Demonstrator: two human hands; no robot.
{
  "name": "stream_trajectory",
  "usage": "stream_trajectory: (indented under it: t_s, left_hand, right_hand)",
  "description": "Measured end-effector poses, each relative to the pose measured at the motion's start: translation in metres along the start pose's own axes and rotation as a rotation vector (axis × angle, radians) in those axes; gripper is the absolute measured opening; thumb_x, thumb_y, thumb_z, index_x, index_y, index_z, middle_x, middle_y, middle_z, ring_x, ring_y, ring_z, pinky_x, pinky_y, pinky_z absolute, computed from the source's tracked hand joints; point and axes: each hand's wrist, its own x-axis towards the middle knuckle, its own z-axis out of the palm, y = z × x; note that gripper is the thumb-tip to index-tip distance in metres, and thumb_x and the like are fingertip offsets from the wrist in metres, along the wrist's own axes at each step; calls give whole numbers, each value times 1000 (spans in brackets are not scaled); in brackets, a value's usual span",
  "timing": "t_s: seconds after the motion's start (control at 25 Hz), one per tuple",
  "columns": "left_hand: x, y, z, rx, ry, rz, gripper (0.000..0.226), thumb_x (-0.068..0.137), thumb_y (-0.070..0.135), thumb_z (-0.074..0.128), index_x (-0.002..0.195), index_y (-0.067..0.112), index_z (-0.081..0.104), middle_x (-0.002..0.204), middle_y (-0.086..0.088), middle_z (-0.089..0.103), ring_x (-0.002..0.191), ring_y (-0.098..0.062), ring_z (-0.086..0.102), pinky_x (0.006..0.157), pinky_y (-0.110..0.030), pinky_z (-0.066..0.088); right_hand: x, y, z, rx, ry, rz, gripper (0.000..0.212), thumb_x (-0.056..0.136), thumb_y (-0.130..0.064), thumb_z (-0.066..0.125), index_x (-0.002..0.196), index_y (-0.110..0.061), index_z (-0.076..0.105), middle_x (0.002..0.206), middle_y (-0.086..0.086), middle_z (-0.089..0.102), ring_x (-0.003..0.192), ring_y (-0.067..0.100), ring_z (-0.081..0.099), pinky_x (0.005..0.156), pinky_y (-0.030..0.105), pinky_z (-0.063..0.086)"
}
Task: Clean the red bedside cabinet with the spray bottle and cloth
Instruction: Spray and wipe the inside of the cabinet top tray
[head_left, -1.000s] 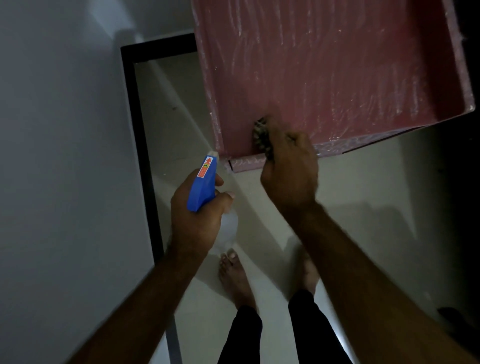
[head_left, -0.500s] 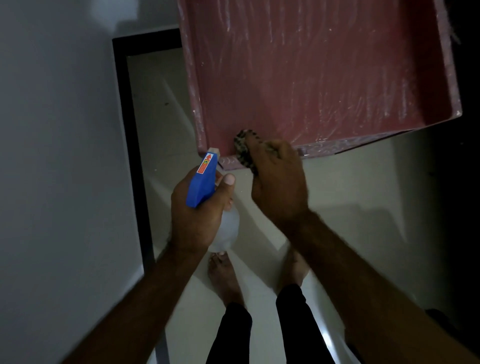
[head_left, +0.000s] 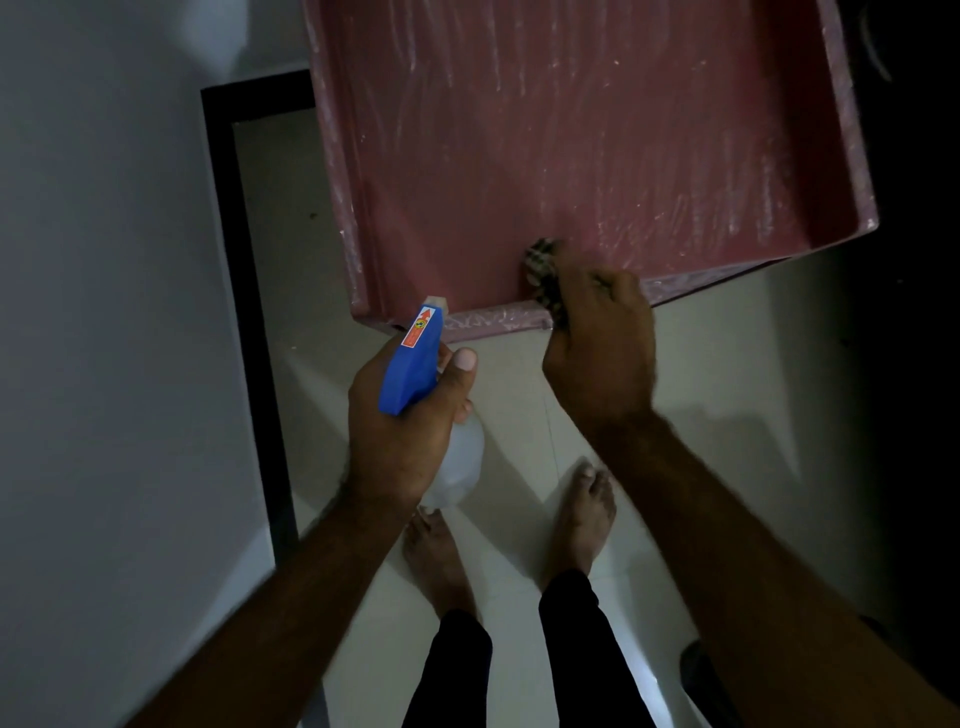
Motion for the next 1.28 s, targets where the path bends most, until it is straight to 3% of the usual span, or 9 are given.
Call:
stream_trajectory:
  t_s: [0.04, 0.2, 0.36, 0.52, 0.68, 0.84, 1.0, 1.16, 1.28]
  left_hand:
    - [1, 1, 2, 1, 2, -3, 32, 92, 21, 71, 79, -7, 62, 64, -17, 66, 63, -27, 68, 70, -21, 53]
    - [3, 6, 11, -6, 12, -16, 31, 92, 23, 71, 83, -6, 63, 65, -16, 67, 63, -25, 69, 67, -18, 52]
    - [4, 7, 17, -31, 7, -17, 26, 92, 23, 71, 93, -2, 65, 65, -14, 66, 64, -28, 70, 69, -24, 56]
    - [6, 10, 23, -31, 12, -34, 29, 90, 25, 71, 90, -2, 64, 64, -13, 67, 63, -26, 70, 67, -23, 55]
    - [8, 11, 29, -41, -3, -37, 23, 91, 20, 72, 87, -1, 63, 62, -12, 66, 63, -30, 69, 68, -31, 57]
    - [10, 12, 36, -46, -14, -67, 23, 88, 25, 74, 89, 4, 64, 63, -12, 67, 64, -28, 70, 69, -32, 58]
    - [12, 17, 41, -31, -35, -56, 20, 89, 19, 73, 92, 1, 65, 65, -13, 68, 62, -24, 70, 65, -21, 55]
    - [12, 22, 51, -33, -40, -59, 22, 88, 18, 73, 94, -1, 67, 67, -13, 70, 60, -21, 70, 63, -16, 52]
    - [11, 26, 56, -37, -54, -53, 20, 89, 17, 73, 94, -1, 66, 68, -14, 70, 59, -21, 70, 62, -16, 52]
  right_hand:
    - [-2, -4, 0, 8, 19, 34, 74, 74, 10, 66, 145, -8, 59, 107, 16, 71, 102, 38, 60, 78, 47, 55]
    - [-11, -6, 1, 33, -119, -188, 76, 75, 10, 72, 147, -9, 57, 112, 15, 70, 106, 34, 59, 80, 46, 54]
    - [-6, 3, -3, 38, 0, 35, 73, 77, 10, 68, 147, -10, 57, 113, 13, 70, 105, 35, 59, 82, 45, 54]
    - [-3, 6, -10, 45, -134, -213, 77, 71, 11, 73, 144, -10, 59, 114, 15, 70, 107, 34, 59, 80, 45, 56]
    - [6, 25, -15, -1, -3, 89, 70, 78, 9, 65, 145, -12, 59, 112, 13, 71, 105, 36, 60, 83, 45, 55]
    - [-4, 20, -10, 36, -146, -183, 78, 73, 10, 73, 147, -12, 56, 117, 14, 69, 108, 32, 58, 82, 46, 56]
    - [3, 42, -18, 29, -41, 150, 70, 84, 2, 62, 150, -19, 54, 121, 15, 66, 107, 30, 57, 89, 41, 51]
    - [-2, 40, -20, 41, -165, -161, 77, 75, 8, 70, 148, -12, 56, 117, 16, 68, 110, 33, 58, 83, 48, 56]
    - [8, 62, -29, 6, -32, 120, 71, 81, 5, 63, 148, -17, 57, 118, 14, 68, 108, 31, 57, 87, 45, 54]
